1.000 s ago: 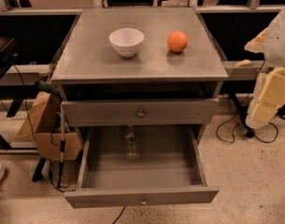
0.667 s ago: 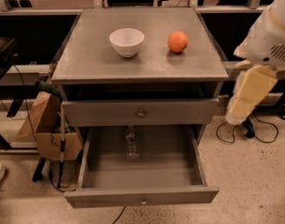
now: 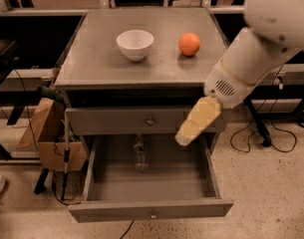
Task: Pick water bottle from middle drawer and place on counter
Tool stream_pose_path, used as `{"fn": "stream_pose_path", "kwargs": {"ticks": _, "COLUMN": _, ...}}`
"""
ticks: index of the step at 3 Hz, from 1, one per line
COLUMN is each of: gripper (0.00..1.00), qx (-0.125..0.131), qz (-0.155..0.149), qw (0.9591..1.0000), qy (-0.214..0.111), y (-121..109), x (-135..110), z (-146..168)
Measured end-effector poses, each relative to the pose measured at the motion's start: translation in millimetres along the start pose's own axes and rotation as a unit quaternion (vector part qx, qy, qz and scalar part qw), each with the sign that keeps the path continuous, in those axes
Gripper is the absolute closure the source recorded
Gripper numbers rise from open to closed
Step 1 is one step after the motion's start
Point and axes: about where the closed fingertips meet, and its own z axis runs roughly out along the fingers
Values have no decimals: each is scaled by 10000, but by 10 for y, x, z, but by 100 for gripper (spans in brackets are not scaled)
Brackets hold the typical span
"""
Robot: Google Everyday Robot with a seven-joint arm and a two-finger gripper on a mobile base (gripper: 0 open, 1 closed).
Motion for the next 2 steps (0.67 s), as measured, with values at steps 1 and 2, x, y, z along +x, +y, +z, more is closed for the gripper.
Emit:
{"fn": "stream_pose_path", "kwargs": {"ticks": 1, "gripper": 0, "qx": -588, "qz": 1087, "qw": 9917, "qy": -344, "y": 326, "x": -147, "z": 598}}
{"fn": "stream_pose_path", "kwargs": {"ticks": 2, "gripper": 0, "qx": -572, "qz": 1599, "qw": 9842, "qy": -496, "y": 307, "x": -178, "z": 740}}
